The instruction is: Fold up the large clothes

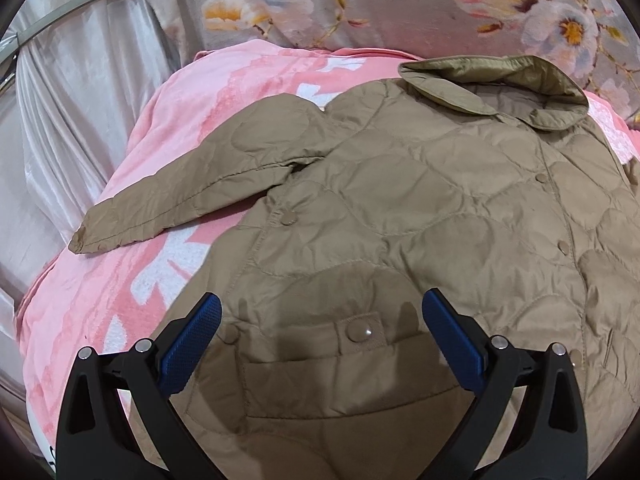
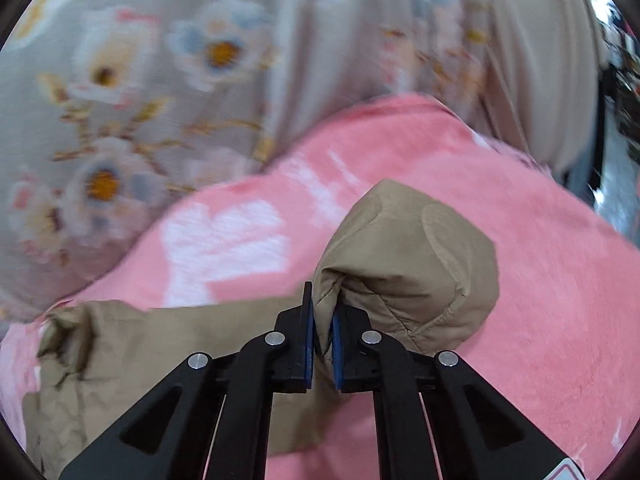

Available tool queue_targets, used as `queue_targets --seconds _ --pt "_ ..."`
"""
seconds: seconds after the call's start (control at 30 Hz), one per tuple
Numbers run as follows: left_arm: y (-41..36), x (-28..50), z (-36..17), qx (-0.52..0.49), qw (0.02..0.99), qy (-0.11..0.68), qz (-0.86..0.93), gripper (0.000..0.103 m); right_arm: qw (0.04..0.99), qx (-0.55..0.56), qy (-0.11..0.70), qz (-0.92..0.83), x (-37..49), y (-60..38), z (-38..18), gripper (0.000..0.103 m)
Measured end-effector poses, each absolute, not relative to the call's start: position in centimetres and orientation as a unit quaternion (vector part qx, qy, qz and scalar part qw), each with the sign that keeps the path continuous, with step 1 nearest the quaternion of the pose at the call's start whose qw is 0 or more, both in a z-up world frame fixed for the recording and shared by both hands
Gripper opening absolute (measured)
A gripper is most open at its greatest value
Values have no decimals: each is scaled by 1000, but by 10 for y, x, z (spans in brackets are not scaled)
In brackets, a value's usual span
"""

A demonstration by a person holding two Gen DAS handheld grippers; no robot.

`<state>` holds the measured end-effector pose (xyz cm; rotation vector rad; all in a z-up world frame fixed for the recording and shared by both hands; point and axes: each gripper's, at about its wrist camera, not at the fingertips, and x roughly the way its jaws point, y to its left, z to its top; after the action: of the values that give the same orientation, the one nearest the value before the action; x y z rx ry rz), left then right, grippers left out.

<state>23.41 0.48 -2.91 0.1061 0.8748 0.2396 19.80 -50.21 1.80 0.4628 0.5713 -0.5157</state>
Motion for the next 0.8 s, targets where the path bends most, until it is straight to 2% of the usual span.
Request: queue_targets --seconds 0.13,0.27,0.37,0.6,0.7,0.73,0.77,0.8 --pt "18 236 -26 40 897 422 126 98 940 152 263 -156 222 -401 62 7" --pt "32 238 -23 25 896 423 134 98 954 91 281 -62 235 -304 71 7" --pt "44 240 -21 13 895 423 138 98 950 57 308 2 244 -238 54 7" --pt "61 247 -20 -18 894 432 115 98 916 33 394 72 259 -160 -14 10" --pt "66 251 -18 -39 896 434 90 98 901 29 423 91 257 -140 -37 17" --pt "67 253 -18 -47 896 434 82 98 899 31 426 95 255 -136 -40 24" --pt "67 254 -17 -54 896 435 75 98 898 35 427 100 253 -133 -40 38" --pt "69 255 -16 -65 895 436 63 98 898 47 422 110 247 -133 -38 43"
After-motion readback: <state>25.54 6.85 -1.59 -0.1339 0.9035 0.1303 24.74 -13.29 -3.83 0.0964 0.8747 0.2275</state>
